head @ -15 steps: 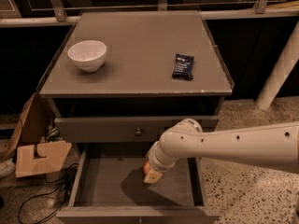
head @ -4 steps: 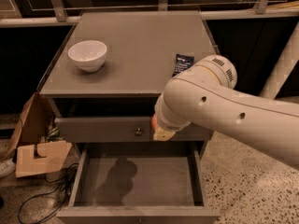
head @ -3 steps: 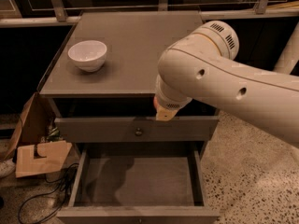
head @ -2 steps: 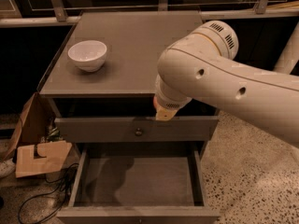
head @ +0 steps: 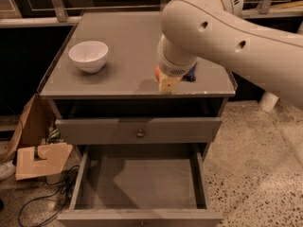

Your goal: Pick apple from middle drawer and place on counter

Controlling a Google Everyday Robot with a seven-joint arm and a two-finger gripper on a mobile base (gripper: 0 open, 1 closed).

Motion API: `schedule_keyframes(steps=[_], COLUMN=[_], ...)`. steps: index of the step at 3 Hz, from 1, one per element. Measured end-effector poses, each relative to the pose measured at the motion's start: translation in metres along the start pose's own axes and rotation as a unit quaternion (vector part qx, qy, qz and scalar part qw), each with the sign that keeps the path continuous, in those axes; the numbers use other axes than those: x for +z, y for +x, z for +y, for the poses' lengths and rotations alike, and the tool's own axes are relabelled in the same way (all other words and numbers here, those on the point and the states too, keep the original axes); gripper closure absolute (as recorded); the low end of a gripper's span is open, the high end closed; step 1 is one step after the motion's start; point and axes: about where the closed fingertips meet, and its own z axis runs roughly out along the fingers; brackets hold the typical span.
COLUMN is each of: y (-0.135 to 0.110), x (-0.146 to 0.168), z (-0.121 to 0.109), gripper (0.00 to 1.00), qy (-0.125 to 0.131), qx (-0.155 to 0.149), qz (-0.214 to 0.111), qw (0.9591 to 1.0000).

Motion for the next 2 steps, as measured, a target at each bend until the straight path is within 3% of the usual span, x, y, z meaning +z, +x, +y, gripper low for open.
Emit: schedule_keyframes(steps=[1,2], y=[-0.005,-0.024], x=[0.005,0.015], z=[-0.001,-0.002], gripper=[1.00,1.00], qy=[-0.023,-0.074], qx=[-0.019,-0.057], qz=[-0.025,-0.080], qw=[0.9993,0.9924])
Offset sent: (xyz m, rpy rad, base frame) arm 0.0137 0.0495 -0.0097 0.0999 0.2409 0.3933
